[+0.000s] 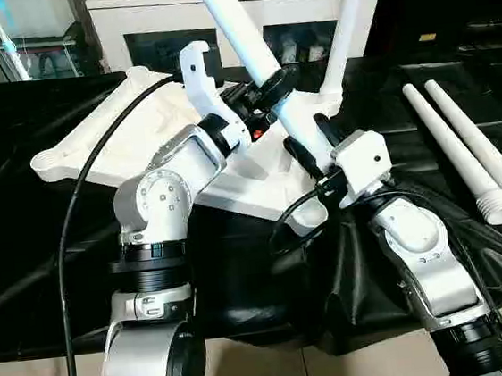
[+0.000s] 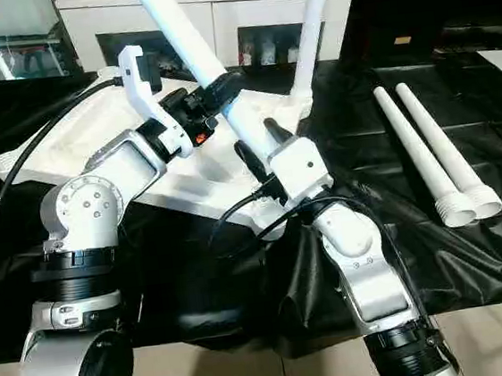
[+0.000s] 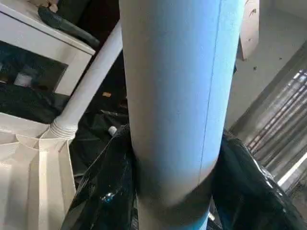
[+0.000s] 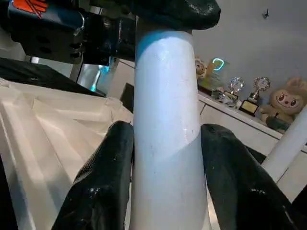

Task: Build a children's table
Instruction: Pick table leg

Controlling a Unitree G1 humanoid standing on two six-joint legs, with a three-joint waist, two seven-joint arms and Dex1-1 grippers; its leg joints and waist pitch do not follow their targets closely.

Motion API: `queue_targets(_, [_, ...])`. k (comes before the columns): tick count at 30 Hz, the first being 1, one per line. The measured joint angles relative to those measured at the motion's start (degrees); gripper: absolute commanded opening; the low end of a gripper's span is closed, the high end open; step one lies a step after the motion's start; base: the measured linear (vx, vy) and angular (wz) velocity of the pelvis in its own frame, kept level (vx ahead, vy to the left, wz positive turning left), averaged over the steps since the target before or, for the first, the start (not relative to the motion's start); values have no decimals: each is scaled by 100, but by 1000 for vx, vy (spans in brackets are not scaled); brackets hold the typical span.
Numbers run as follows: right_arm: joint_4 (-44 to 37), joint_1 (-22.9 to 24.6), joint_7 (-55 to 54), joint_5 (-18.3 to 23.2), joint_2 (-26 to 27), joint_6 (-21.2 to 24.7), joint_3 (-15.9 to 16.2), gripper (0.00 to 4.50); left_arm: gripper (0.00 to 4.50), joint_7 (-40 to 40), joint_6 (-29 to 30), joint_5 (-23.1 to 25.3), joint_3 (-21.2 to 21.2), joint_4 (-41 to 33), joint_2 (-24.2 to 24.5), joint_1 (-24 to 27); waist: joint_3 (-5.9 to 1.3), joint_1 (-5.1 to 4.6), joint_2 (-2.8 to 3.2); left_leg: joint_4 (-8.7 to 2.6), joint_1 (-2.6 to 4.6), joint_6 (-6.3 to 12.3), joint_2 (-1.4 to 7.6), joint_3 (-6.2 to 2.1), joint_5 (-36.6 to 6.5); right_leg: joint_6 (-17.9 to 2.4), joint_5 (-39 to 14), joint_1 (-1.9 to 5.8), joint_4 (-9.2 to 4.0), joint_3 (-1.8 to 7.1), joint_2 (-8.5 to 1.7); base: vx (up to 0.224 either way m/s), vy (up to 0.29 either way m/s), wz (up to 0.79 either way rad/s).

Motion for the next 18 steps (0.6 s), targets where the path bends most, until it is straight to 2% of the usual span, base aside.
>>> queue_targets(1, [0, 0, 20, 19, 0, 1, -1, 235, 186, 0, 0, 0, 0, 0, 1, 0, 0, 1, 0, 0, 0, 0, 0, 0, 0, 0, 0, 0, 0, 0, 0, 0, 0, 0])
queue_targets(2, [0, 0, 72, 91, 7, 12, -14, 249, 186, 0, 1, 0, 0, 0, 5, 0, 0, 3, 0, 0, 0, 0, 0, 0, 0, 0, 0, 0, 0, 0, 0, 0, 0, 0])
queue_targets(6, [-142, 21, 472, 541, 16, 240, -19, 282, 186, -13, -25, 70, -39, 3, 126, 0, 0, 18, 0, 0, 1, 0, 1, 0, 0, 0, 0, 0, 1, -1, 0, 0, 0, 0])
queue_targets(10, [-506, 47, 799, 763, -55, 439, 87, 314, 185, -19, -209, 204, -63, 141, 243, -24, -2, 33, -2, 1, 2, 1, 2, -2, 1, 0, 0, 2, 3, -2, 0, 0, 0, 0])
queue_targets(13, [-805, 191, 1030, 993, -238, 752, 93, 340, 185, -60, -306, 319, -99, 357, 418, -123, -2, 65, -2, 8, 2, 3, 1, -3, 0, -4, 3, 7, 3, -1, 0, 0, 0, 0])
queue_targets(18, [-953, 221, 1311, 1439, -479, 1229, -101, 366, 185, -107, -458, 375, -44, 546, 608, -218, -2, 76, -2, 20, 3, 3, 2, -5, 1, -12, 10, 13, 3, -1, 0, 0, 0, 0])
